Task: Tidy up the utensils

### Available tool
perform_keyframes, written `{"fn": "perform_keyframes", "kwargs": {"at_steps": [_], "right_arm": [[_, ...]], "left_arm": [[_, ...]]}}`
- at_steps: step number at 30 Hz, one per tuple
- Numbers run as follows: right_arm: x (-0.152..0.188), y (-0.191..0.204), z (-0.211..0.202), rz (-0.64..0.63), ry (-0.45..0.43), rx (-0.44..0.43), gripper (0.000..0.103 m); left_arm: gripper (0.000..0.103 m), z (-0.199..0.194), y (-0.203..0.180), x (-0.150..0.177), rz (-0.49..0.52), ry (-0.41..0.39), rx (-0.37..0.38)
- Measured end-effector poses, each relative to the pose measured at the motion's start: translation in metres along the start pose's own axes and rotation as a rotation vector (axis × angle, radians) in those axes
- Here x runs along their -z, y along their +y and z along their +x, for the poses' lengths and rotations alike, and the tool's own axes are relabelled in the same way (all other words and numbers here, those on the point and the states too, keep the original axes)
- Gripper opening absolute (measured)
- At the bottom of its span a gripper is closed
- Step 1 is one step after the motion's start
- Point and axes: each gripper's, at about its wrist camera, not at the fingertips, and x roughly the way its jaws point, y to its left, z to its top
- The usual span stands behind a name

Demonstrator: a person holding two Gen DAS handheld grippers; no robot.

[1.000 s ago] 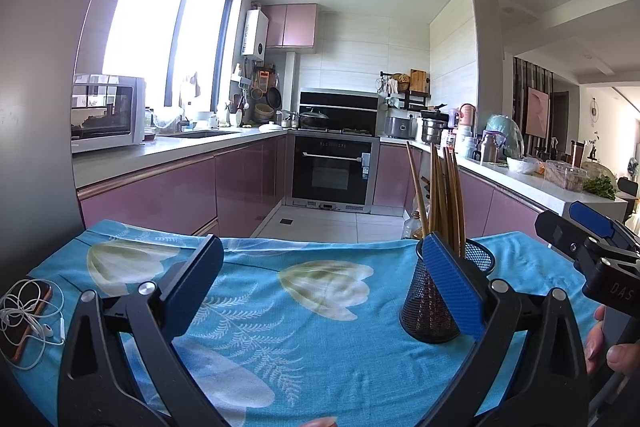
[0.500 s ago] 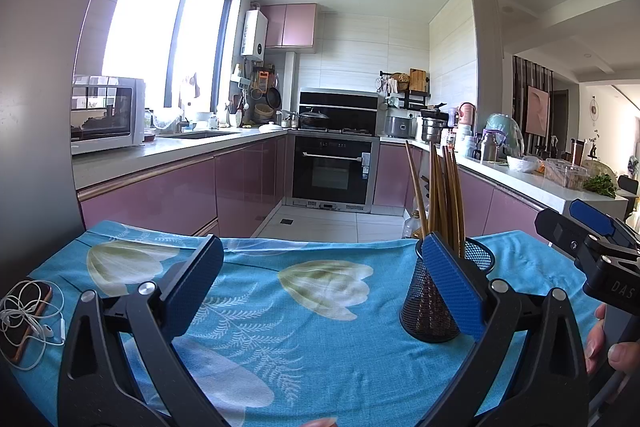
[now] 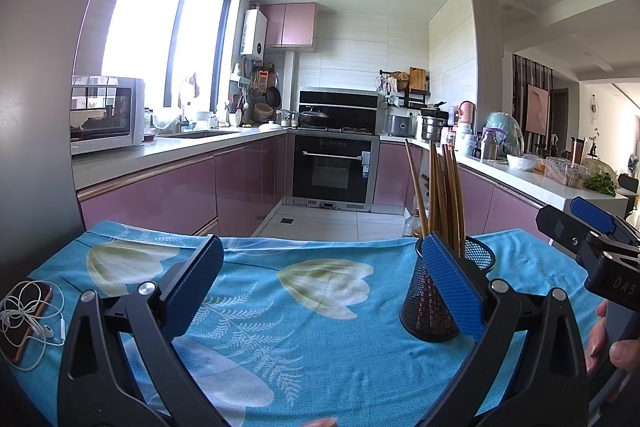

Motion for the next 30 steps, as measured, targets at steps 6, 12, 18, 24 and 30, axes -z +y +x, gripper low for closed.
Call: {"fn": "perform_keyframes", "kwargs": {"at_steps": [6,12,18,24,30], "right_arm": [[0.0000,-0.0003,0.0002,0.000,0.001,-0.001,0.097],[-0.0004,-0.0002,0.0007,0.000,0.001,-0.001,0.097],[-0.0001,-0.0001,0.0010,0.000,0.004,-0.003,0.097],[-0.0002,-0.0003,0.0010,0.000,0.003,-0.003,0.097],[0.0004,0.0013,0.0013,0.001,0.001,-0.004,0.097]], "left_arm": [[0.098,0.0000,-0.0001,-0.0001,0.000,0.000,0.000],[0.098,0.0002,-0.0002,0.0015,0.001,0.003,0.001],[0.098,0.0001,-0.0002,0.0011,0.002,0.002,0.000],[0.098,-0.0003,0.0007,0.0029,0.003,0.001,-0.002],[0.098,0.0002,0.0009,0.0037,0.009,0.002,-0.001]]}}
